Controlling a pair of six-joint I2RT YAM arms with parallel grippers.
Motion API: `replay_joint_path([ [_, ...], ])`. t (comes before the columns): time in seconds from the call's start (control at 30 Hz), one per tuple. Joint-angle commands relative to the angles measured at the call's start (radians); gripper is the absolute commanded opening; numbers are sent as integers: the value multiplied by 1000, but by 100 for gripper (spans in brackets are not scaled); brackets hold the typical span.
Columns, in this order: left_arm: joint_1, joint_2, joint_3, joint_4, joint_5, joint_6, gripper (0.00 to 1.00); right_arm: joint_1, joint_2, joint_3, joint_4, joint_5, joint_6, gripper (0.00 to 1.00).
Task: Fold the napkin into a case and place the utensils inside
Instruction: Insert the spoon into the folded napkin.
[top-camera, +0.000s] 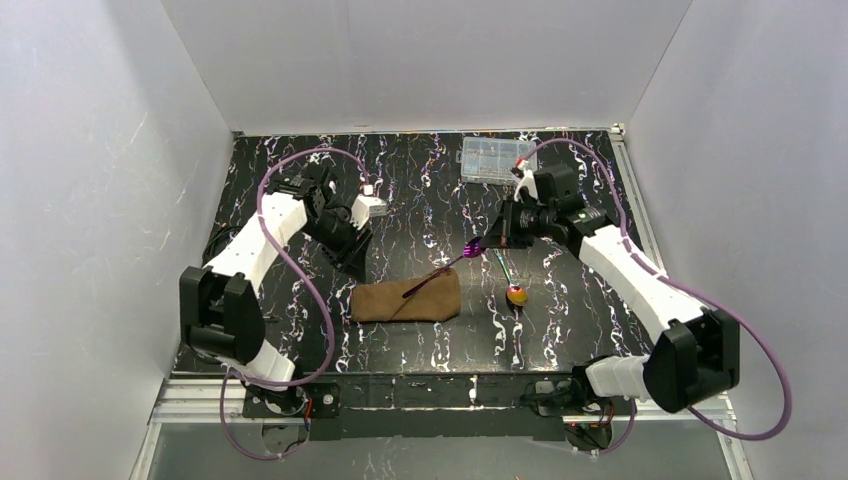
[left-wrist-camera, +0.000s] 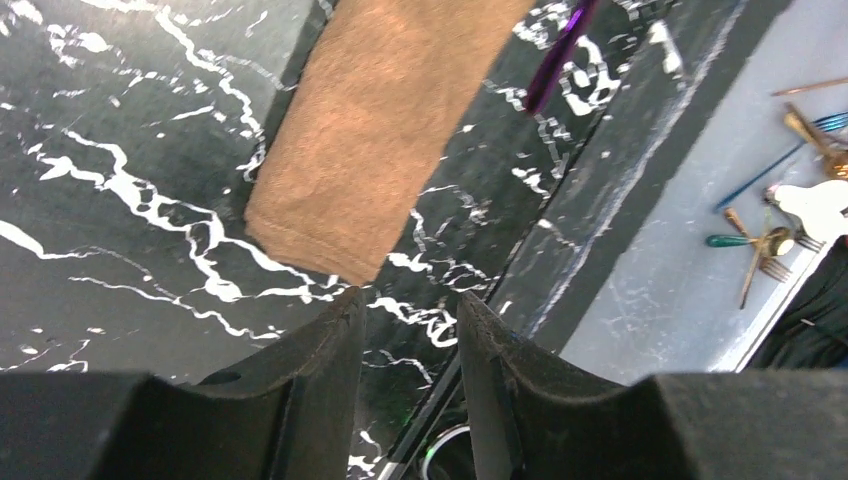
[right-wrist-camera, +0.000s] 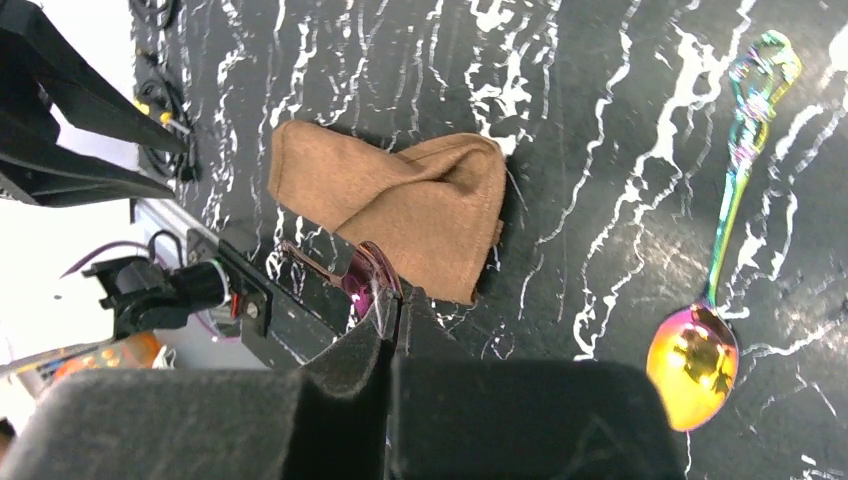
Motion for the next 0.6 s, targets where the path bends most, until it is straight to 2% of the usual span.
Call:
replay_joint_path([
  [0.0,8,63,-44,92,-131,-2,36,1,-94,-87,34,118,97,1],
  [0.2,26,125,-122,214,-196,-141,34,15,-133,-176,66,171,144,1],
  [0.57,44,192,-180,256,-119,-278,34,20,-145,-262,135,240,210,1],
])
